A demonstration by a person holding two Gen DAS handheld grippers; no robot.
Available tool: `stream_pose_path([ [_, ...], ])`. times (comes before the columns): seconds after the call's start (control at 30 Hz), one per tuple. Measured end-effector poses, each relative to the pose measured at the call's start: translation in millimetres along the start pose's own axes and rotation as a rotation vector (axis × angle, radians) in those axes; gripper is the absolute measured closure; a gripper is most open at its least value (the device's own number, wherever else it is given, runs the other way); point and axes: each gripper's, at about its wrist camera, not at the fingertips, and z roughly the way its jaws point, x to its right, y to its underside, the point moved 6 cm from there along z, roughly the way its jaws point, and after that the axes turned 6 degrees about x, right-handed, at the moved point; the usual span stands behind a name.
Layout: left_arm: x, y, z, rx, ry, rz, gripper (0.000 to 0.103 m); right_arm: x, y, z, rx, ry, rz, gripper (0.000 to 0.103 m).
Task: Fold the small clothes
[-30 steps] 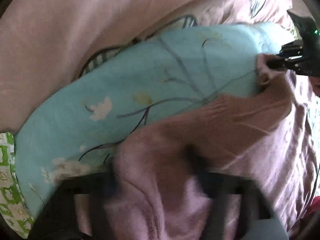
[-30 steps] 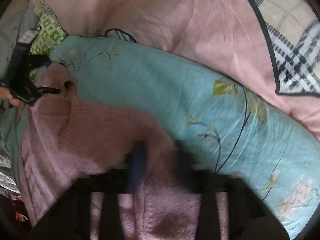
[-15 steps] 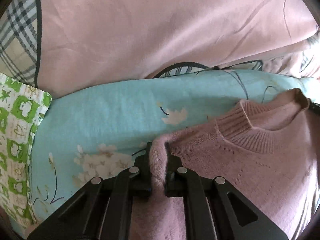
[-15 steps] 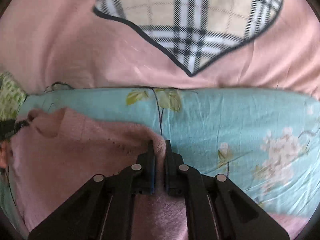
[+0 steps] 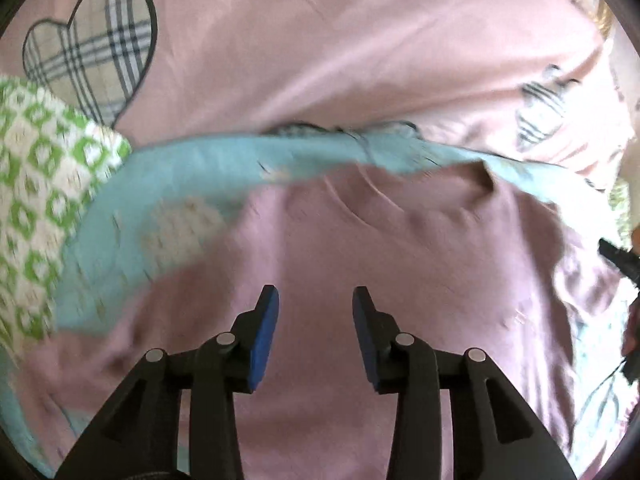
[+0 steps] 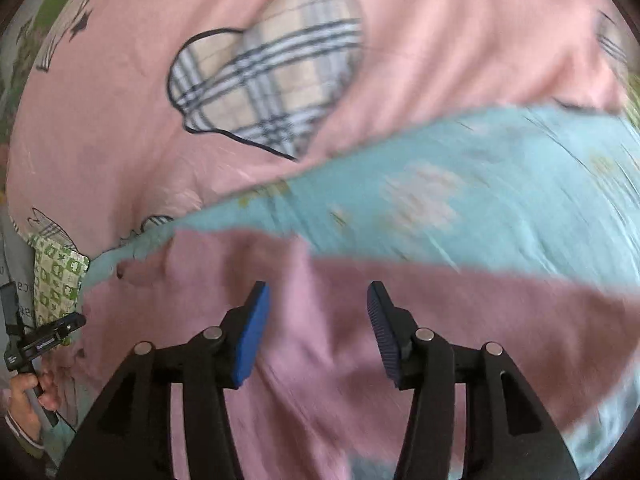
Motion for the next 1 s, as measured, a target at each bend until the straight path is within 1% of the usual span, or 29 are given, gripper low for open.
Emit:
stream_pose_path([
  [0.03,-8,10,-11,-0.007,0.011,-0.005,0.062,19,8,-14,0.003,0.023,0.02,0.051],
  [0.07,-6,16,-16,-0.015,0.025,-0.009,0.058,28,14,-20,0.004,0.039,0.037,0.051],
  [0.1,2,16,-16,-0.027,0.04,-0.014,0.053,47,25,-35,0.008,0.067,0.082,0.05],
  [0.13,12,27,-20,-0.043,0.052,-0.021,0.052,64,33,-47,0.013,0.088,0.126,0.05],
  [0.17,20,36,-19,-0.055,0.06,-0.025,0.051,77,37,-50,0.016,0.104,0.159,0.049],
  [0.2,28,46,-18,-0.073,0.074,-0.023,0.051,101,45,-64,0.031,0.139,0.224,0.049],
  [0.23,34,55,-16,-0.086,0.077,-0.02,0.051,117,50,-70,0.043,0.166,0.263,0.049],
  [0.3,40,71,-15,-0.109,0.08,-0.019,0.05,152,56,-85,0.072,0.222,0.352,0.049],
  [0.33,43,79,-12,-0.128,0.087,-0.022,0.05,176,58,-94,0.092,0.245,0.42,0.049],
  [0.43,54,95,-3,-0.177,0.094,-0.028,0.05,223,55,-113,0.155,0.245,0.567,0.049],
  [0.5,60,98,1,-0.186,0.098,-0.032,0.05,247,52,-120,0.197,0.247,0.636,0.049],
  [0.53,63,99,3,-0.189,0.098,-0.034,0.05,265,50,-123,0.229,0.255,0.69,0.049],
  [0.6,68,100,7,-0.194,0.095,-0.03,0.05,286,47,-130,0.259,0.289,0.739,0.049],
  [0.67,70,102,10,-0.207,0.092,-0.023,0.05,308,48,-128,0.282,0.311,0.793,0.049],
  [0.7,73,103,12,-0.212,0.087,-0.018,0.05,319,50,-127,0.286,0.312,0.826,0.049],
  [0.73,75,105,14,-0.22,0.084,-0.015,0.049,330,50,-121,0.292,0.286,0.861,0.049],
  [0.77,76,107,16,-0.23,0.085,-0.016,0.049,332,49,-117,0.295,0.27,0.869,0.049],
  [0.8,77,109,18,-0.238,0.088,-0.019,0.049,336,47,-113,0.302,0.261,0.867,0.054],
  [0.83,79,110,20,-0.245,0.09,-0.021,0.049,336,42,-108,0.312,0.257,0.847,0.064],
  [0.87,80,112,20,-0.245,0.092,-0.02,0.049,333,37,-101,0.3,0.25,0.83,0.095],
  [0.9,81,113,20,-0.243,0.091,-0.017,0.049,328,34,-97,0.274,0.24,0.813,0.094],
  [0.93,82,114,21,-0.241,0.09,-0.015,0.049,320,29,-100,0.276,0.257,0.783,0.094],
  [1.0,82,119,24,-0.244,0.09,-0.017,0.048,297,18,-109,0.304,0.234,0.703,0.094],
])
